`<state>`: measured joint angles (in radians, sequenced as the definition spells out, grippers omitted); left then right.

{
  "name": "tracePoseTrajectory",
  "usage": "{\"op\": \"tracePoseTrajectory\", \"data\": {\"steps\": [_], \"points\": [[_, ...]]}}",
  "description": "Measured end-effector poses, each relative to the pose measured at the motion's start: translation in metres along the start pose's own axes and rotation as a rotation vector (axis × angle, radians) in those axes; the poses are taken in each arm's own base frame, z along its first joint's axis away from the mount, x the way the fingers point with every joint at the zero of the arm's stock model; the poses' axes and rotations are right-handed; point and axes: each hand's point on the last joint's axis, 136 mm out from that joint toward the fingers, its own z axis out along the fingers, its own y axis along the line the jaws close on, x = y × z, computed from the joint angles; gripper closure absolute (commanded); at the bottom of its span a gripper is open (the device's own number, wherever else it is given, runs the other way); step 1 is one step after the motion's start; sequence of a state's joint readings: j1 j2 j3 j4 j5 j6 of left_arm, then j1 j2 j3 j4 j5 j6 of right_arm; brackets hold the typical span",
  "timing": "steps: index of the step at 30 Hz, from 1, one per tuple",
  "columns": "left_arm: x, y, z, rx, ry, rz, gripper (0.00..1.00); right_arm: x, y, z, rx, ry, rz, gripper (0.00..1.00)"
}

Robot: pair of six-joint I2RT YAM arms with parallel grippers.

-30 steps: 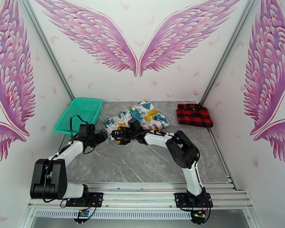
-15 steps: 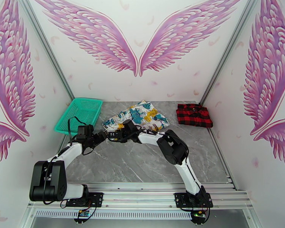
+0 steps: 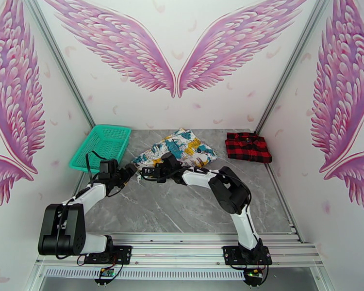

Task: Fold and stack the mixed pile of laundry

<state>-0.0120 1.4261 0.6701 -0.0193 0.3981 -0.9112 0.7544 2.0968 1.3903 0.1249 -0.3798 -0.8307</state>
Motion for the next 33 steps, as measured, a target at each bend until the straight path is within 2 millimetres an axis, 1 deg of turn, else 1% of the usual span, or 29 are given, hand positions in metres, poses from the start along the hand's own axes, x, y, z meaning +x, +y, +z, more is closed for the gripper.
{"op": "tracePoseTrajectory", "data": {"steps": [2, 4, 10, 14, 27, 30, 32, 33], "points": [[0.005, -0.004, 0.006, 0.010, 0.005, -0.027, 0.12, -0.004, -0.002, -0.008, 0.011, -0.011, 0.004, 1.00], [0.009, -0.005, 0.011, 0.010, 0.006, -0.058, 0.10, -0.006, -0.002, -0.011, 0.014, -0.017, 0.012, 1.00], [0.029, 0.003, 0.033, -0.006, 0.028, -0.159, 0.08, 0.000, 0.008, -0.010, -0.009, -0.011, 0.033, 1.00], [0.034, 0.001, 0.048, 0.006, 0.027, -0.199, 0.08, 0.000, 0.008, -0.010, -0.011, -0.013, 0.036, 1.00], [0.016, -0.025, 0.071, 0.095, -0.042, -0.258, 0.05, -0.005, 0.012, -0.011, -0.035, -0.041, 0.047, 1.00], [0.016, -0.028, 0.075, 0.105, -0.045, -0.264, 0.11, -0.006, 0.012, -0.011, -0.039, -0.044, 0.051, 1.00], [0.016, -0.028, 0.078, 0.109, -0.048, -0.273, 0.20, -0.006, 0.013, -0.011, -0.041, -0.047, 0.052, 1.00], [0.016, -0.027, 0.081, 0.107, -0.048, -0.277, 0.26, -0.006, 0.013, -0.011, -0.041, -0.047, 0.054, 1.00]]}}
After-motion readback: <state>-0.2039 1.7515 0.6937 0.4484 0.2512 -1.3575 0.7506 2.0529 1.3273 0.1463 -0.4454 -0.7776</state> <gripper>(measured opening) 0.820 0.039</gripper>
